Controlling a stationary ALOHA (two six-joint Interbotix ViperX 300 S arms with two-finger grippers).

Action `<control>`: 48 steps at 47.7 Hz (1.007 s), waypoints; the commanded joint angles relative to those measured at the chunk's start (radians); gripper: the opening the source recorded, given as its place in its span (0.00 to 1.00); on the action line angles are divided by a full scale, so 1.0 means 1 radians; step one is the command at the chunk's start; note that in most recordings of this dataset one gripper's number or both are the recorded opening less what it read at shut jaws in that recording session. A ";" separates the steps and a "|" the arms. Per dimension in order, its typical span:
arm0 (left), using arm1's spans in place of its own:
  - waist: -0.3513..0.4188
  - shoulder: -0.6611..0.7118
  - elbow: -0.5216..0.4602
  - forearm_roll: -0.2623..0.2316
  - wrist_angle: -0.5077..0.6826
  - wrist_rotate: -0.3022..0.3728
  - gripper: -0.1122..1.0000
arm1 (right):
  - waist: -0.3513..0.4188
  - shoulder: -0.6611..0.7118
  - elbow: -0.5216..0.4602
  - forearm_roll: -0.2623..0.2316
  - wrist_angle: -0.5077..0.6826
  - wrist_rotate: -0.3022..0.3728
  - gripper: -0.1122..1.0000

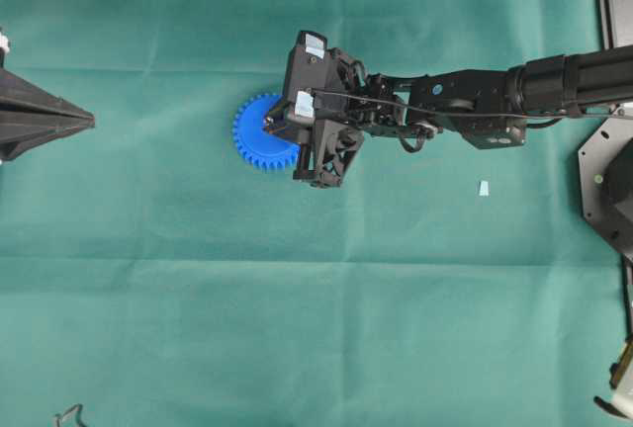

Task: Insert the shaft into the center hole of the gear.
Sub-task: 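Lower the shaft into the gear's center hole with the right gripper, then open the right gripper and lift it away from the gear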

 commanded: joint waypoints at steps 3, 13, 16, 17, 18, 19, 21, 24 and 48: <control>0.002 0.003 -0.025 0.002 -0.006 0.002 0.10 | -0.002 -0.009 -0.012 0.002 0.009 0.002 0.28; 0.002 0.003 -0.026 0.002 -0.006 0.002 0.10 | -0.002 -0.015 -0.018 0.003 0.020 0.005 0.60; 0.002 0.003 -0.026 0.002 -0.005 0.002 0.10 | -0.002 -0.025 -0.023 0.003 0.026 0.005 0.77; 0.002 0.003 -0.025 0.002 -0.005 0.002 0.10 | -0.002 -0.031 -0.025 0.003 0.031 0.005 0.81; 0.002 0.005 -0.026 0.002 -0.005 0.002 0.10 | -0.002 -0.037 -0.026 0.003 0.034 0.005 0.86; 0.002 0.005 -0.026 0.003 -0.005 0.002 0.10 | -0.002 -0.044 -0.028 0.003 0.038 0.005 0.89; 0.002 0.005 -0.026 0.003 -0.005 0.002 0.10 | -0.002 -0.063 -0.029 0.003 0.049 0.005 0.95; 0.002 0.003 -0.025 0.002 -0.005 0.002 0.10 | -0.002 -0.104 -0.028 0.002 0.066 0.003 0.94; 0.002 0.003 -0.026 0.003 -0.005 0.000 0.10 | -0.002 -0.431 0.061 -0.049 0.123 -0.006 0.90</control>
